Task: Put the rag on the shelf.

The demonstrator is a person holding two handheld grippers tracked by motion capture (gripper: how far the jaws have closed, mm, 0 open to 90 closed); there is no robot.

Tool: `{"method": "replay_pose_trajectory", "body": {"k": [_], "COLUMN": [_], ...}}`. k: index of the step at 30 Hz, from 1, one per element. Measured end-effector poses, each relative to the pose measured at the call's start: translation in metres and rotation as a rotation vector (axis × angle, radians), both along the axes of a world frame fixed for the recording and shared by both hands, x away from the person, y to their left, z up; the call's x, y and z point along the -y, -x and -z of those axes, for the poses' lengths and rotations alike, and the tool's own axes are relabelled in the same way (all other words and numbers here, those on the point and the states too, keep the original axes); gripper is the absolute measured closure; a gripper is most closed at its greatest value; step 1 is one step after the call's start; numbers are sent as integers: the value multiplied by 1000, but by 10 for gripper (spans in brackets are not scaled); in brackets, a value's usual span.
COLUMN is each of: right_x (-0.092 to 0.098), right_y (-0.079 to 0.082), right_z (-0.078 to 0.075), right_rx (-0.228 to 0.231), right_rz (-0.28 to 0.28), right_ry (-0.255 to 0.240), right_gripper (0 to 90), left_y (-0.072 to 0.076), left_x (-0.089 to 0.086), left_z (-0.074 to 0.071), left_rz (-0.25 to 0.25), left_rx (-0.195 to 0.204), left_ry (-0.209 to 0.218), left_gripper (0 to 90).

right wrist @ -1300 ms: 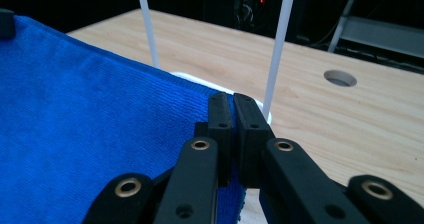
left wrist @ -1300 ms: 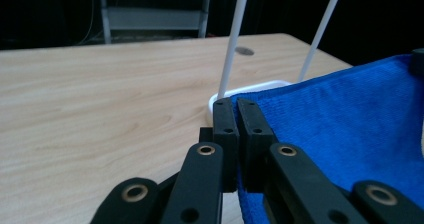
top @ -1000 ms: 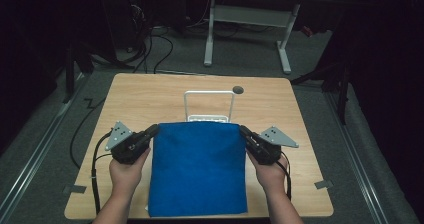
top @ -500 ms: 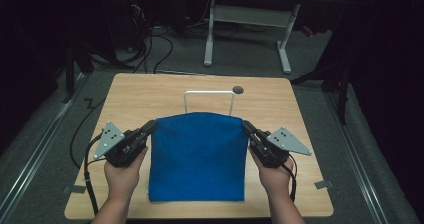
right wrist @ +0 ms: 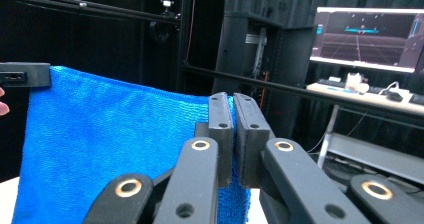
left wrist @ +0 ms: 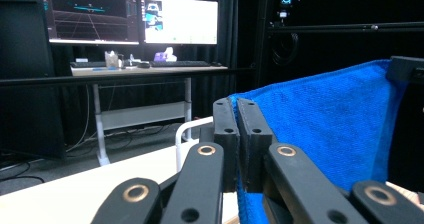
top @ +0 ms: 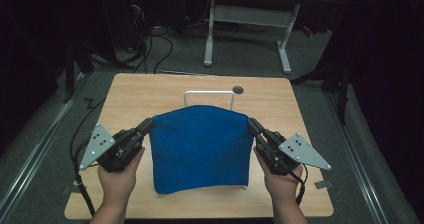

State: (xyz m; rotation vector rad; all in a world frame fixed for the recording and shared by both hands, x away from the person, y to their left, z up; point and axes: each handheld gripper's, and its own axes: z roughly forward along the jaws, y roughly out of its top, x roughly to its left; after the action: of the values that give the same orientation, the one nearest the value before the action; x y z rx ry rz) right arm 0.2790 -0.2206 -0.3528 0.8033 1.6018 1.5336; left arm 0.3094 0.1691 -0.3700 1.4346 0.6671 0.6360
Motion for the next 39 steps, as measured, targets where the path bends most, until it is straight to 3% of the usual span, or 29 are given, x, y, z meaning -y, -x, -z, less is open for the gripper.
{"method": "replay_pose_trajectory", "body": {"k": [3, 5, 8, 12, 15, 17, 25, 37, 39], "right_x": [0, 0, 2, 4, 6, 6, 6, 9, 10], "right_y": [-1, -3, -9, -21, -32, -39, -65, -121, -131], "right_z": [-3, -9, -17, -32, -42, -46, -60, -69, -69], "right_rx": [5, 35, 43, 48, 48, 48, 48, -18, -32], "right_rz": [6, 30, 30, 32, 42, 47, 77, 118, 125], "right_ry": [2, 21, 19, 9, 5, 6, 26, 8, 2], "right_gripper": [877, 878, 878, 878, 878, 878, 878, 880, 880], "left_y": [-1, -5, -10, -28, -36, -50, -79, -136, -140], "left_x": [0, 2, 3, 7, 8, 10, 13, 21, 22], "left_z": [-4, -14, -22, -45, -53, -61, -74, -77, -76], "left_rz": [4, 2, 8, -5, -8, -20, -54, -121, -127], "left_rx": [8, 39, 47, 76, 81, 81, 77, 21, 16], "left_ry": [0, -6, -5, -21, -26, -29, -35, -105, -111], "left_gripper": [887, 888, 888, 888, 888, 888, 888, 889, 889]}}
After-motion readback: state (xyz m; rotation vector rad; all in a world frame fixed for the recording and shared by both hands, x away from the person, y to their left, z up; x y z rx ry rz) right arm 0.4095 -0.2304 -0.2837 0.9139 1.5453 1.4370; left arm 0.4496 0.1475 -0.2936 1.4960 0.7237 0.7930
